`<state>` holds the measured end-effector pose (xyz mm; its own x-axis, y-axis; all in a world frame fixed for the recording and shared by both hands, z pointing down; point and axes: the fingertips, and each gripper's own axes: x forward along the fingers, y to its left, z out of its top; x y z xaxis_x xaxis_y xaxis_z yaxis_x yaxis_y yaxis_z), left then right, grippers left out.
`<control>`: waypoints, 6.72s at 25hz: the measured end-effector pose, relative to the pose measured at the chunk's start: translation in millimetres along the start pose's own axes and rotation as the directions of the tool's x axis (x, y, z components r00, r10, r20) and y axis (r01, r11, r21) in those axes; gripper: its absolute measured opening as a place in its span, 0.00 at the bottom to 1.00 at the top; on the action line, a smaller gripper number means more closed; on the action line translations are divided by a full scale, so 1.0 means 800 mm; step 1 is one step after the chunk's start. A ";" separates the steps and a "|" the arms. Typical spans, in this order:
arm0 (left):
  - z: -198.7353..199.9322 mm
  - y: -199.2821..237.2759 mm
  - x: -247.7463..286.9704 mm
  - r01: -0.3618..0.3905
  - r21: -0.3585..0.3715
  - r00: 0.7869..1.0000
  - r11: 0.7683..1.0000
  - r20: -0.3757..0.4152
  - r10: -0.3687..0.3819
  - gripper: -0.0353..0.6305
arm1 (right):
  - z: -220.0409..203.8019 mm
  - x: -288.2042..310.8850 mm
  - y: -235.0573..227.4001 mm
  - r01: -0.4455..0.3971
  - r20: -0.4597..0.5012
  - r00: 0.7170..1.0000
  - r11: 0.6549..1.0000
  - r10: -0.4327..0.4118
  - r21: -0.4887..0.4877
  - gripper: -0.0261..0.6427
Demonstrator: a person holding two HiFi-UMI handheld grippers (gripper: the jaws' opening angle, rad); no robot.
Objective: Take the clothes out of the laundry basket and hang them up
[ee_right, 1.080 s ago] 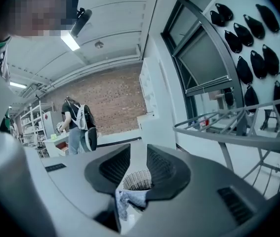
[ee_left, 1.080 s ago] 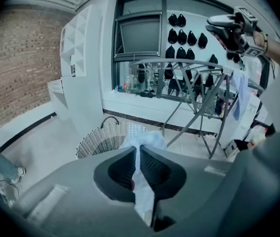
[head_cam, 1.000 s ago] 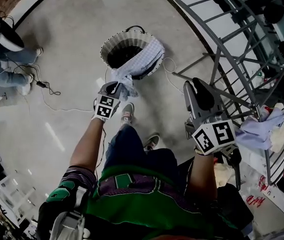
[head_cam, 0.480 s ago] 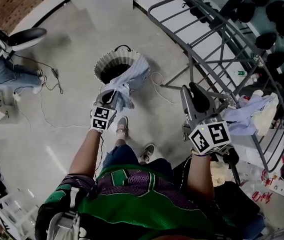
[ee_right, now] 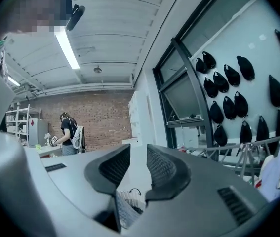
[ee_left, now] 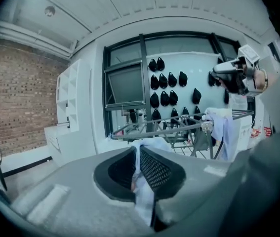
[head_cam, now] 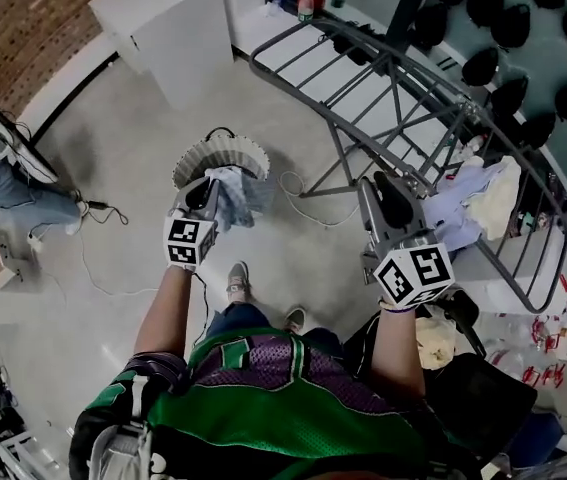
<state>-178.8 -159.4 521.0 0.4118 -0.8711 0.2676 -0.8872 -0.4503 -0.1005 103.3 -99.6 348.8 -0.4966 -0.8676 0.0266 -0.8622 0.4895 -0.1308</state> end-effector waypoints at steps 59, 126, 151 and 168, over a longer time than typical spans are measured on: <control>0.511 -0.231 0.385 0.543 0.079 0.725 0.836 0.457 -0.515 0.10 | 0.173 -0.003 -0.337 0.465 0.183 0.877 0.881 -0.445 -0.087 0.17; 0.298 -0.216 0.579 0.488 -0.018 0.872 0.873 0.041 -0.487 0.33 | 0.088 0.128 -0.421 0.326 0.034 0.945 0.945 -0.326 -0.017 0.17; 0.340 -0.238 0.421 0.537 -0.029 0.831 0.843 0.192 -0.523 0.33 | 0.125 0.013 -0.340 0.407 0.093 0.912 0.910 -0.400 -0.077 0.17; 0.349 -0.335 0.207 0.582 -0.001 0.780 0.813 0.281 -0.559 0.33 | 0.115 -0.203 -0.274 0.507 0.111 0.860 0.858 -0.498 -0.081 0.17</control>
<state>185.2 -238.2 324.4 0.8755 -0.4832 -0.0042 -0.4816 -0.8732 0.0749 382.2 -73.9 281.8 0.0136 -0.9997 -0.0215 -0.9998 -0.0132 -0.0179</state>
